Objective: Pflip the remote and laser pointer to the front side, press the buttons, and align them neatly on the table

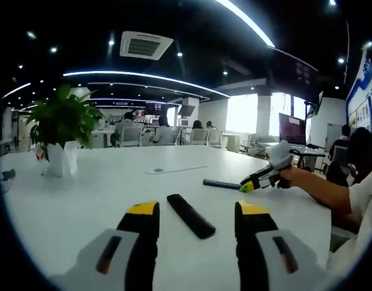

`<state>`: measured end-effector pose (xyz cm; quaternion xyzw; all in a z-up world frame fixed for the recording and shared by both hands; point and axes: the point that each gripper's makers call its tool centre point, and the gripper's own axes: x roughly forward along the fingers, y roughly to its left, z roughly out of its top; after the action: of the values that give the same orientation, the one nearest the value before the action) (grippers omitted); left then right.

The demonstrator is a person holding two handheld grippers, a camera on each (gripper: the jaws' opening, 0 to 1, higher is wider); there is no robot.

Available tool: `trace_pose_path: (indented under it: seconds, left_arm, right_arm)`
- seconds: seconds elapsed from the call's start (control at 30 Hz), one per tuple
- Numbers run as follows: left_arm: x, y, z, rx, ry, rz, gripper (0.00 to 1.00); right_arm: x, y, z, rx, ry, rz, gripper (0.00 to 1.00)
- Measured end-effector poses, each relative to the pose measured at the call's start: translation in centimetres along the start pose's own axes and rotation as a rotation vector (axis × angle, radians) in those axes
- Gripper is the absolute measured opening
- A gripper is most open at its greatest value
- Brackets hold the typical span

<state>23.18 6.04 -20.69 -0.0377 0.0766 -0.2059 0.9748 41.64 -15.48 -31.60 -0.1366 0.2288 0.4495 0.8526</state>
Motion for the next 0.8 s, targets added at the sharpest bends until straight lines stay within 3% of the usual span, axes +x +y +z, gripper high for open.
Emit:
trace_pose_path:
  seconds: [0.3,0.4,0.43,0.53,0.6,0.8]
  left_arm:
    - [1.8,-0.2,0.0,0.023,-0.004,-0.070,0.46]
    - [2.3,-0.5,0.2,-0.063,-0.027,-0.111,0.46]
    - [2.5,-0.4,0.2,-0.048,-0.029,-0.116,0.47]
    - [2.9,0.3,0.4,-0.040,-0.031,-0.098,0.51]
    - [2.9,1.1,0.6,0.012,-0.006,-0.081,0.50]
    - [3.0,1.6,1.6,0.017,0.012,-0.078,0.45]
  right_arm:
    - [0.1,0.2,0.1,-0.003,-0.010,-0.003,0.22]
    - [0.1,0.3,0.2,-0.006,0.002,-0.010,0.22]
    - [0.0,0.3,0.1,-0.007,0.006,-0.012,0.22]
    - [0.0,0.4,0.1,-0.007,0.009,-0.009,0.22]
    - [-0.1,0.3,0.1,0.001,0.004,-0.002,0.22]
    - [0.1,0.1,0.2,-0.004,0.006,-0.001,0.22]
